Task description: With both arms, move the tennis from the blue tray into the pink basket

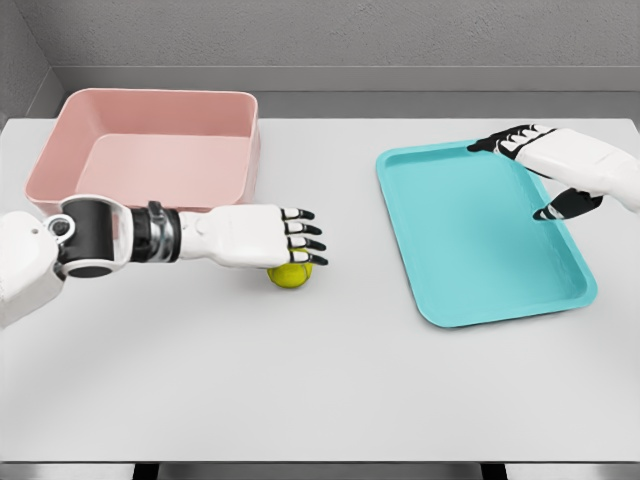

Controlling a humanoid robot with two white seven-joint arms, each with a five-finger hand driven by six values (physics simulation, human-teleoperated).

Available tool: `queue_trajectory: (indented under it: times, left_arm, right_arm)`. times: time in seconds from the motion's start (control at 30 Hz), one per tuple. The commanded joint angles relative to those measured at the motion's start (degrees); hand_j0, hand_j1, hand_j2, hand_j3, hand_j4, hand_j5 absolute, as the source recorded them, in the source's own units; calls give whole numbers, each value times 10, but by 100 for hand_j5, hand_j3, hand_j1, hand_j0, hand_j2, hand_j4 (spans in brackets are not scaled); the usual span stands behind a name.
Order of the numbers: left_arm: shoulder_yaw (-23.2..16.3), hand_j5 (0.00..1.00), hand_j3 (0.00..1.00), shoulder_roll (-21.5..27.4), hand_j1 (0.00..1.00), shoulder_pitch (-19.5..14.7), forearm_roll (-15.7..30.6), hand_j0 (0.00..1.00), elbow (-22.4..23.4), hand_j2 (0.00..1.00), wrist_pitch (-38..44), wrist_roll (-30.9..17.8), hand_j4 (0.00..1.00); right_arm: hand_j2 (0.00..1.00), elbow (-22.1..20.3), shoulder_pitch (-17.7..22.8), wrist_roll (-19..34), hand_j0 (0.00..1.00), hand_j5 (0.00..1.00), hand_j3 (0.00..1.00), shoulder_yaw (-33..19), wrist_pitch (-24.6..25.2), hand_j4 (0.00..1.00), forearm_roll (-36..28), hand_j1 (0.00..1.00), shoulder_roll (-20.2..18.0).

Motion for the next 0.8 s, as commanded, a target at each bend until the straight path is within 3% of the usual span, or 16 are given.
queue_trajectory:
  times: [0.0, 0.3, 0.67, 0.77]
  left_arm:
    - [-8, 100, 100, -6, 100, 0, 2, 100, -2, 100, 1, -3, 100]
    - [-25, 100, 100, -17, 100, -8, -30, 100, 13, 100, 1, -13, 100]
    - [-47, 100, 100, -33, 100, -24, -32, 100, 38, 100, 1, -13, 100]
    - [-47, 87, 87, -33, 87, -24, -30, 87, 38, 87, 1, -33, 87]
  right_arm:
    - [100, -1, 0, 0, 100, 100, 100, 0, 1, 100, -1, 100, -1]
    - [100, -1, 10, 0, 100, 100, 100, -1, 1, 100, -1, 100, 5]
    - [100, -1, 4, 0, 100, 100, 100, -27, 1, 100, -1, 100, 6]
    - [100, 0, 5, 0, 100, 100, 100, -27, 1, 100, -1, 100, 5]
